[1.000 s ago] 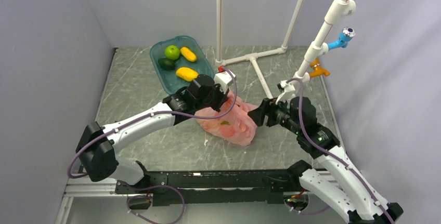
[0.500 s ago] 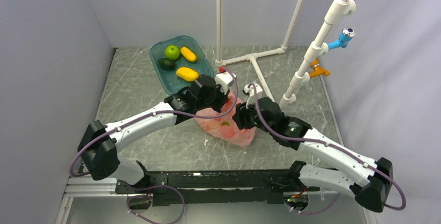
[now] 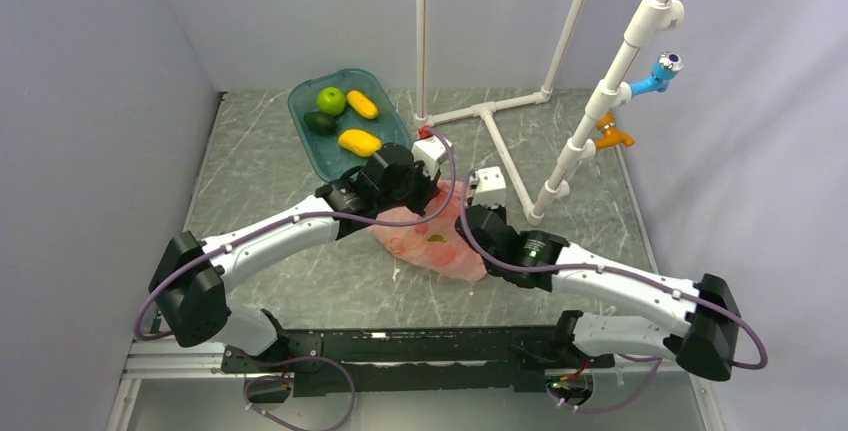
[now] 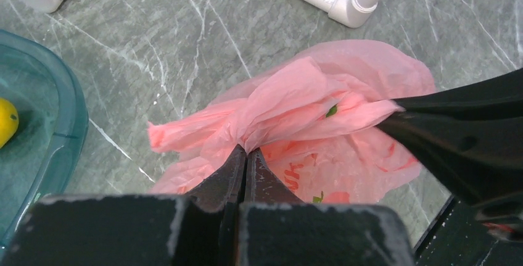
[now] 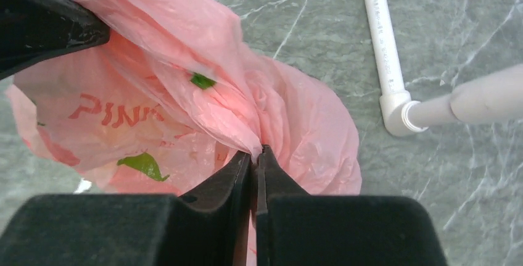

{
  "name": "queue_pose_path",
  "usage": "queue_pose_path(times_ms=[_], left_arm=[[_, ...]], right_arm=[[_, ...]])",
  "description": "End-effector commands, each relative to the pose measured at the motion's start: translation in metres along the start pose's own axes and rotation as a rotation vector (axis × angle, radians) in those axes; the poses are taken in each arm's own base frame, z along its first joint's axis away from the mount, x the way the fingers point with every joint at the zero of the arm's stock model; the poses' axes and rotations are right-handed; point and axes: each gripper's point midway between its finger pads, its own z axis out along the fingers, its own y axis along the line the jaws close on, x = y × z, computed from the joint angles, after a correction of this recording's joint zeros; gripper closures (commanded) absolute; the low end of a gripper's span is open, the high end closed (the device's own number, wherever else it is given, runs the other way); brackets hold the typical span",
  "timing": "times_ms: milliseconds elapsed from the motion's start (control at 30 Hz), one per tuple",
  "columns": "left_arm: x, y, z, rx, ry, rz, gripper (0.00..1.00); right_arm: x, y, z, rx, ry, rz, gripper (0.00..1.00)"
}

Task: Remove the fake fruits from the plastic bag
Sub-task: Untie the plastic bag at the center of the board.

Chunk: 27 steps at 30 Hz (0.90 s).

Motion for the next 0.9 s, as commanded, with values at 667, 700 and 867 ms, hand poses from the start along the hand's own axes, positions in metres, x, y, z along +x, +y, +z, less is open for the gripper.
queue_pose_path(times_ms=[667, 700, 867], left_arm=[[-0.037, 0.029, -0.029, -0.076, -0.195, -0.07, 0.63], [-0.038, 0.027, -0.029, -0.061, -0.196, -0.059, 0.55], [-0.049, 0.006, -0.028, 0.092, -0.188, 0.012, 0.28]], right_arm=[[-0.017, -0.026, -0.062, -0.246, -0.152, 0.243, 1.0], [-0.018, -0.019, -0.064, -0.284, -0.155, 0.21, 1.0], [-0.019, 0.009, -0.07, -0.427, -0.128, 0.076, 1.0]])
